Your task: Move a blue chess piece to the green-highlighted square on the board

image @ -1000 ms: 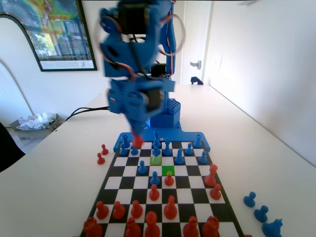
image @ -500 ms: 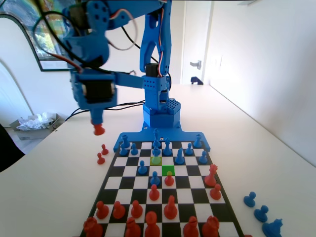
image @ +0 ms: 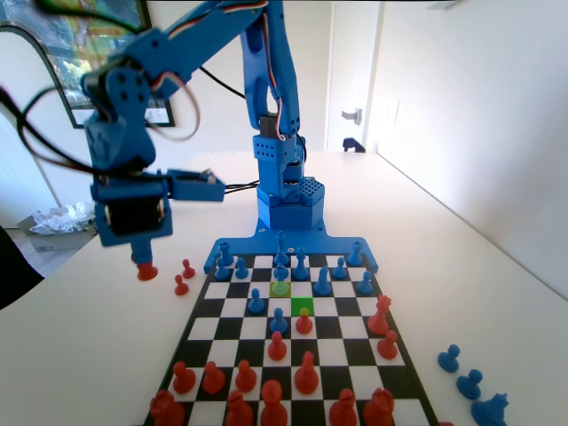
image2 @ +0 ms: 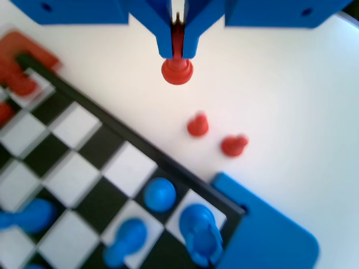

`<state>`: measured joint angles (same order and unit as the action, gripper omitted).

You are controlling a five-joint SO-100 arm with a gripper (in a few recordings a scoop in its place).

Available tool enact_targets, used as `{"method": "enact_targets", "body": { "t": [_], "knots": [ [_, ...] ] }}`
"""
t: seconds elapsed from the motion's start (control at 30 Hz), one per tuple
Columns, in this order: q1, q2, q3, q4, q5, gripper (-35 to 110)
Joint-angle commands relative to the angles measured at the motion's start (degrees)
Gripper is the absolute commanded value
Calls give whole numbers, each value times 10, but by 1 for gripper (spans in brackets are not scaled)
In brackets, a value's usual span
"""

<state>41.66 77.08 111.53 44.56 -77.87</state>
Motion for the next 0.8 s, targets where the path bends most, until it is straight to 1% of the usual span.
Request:
{"method": "enact_targets", "body": {
  "t": [0.0, 0.07, 0.27, 0.77],
  "knots": [
    [3, 9, 25, -36, -23, 1],
    [-1, 8, 61, -65, -38, 1],
    [-8, 8, 109, -111, -49, 1],
    [-20, -14, 76, -125, -25, 1]
  ]
}}
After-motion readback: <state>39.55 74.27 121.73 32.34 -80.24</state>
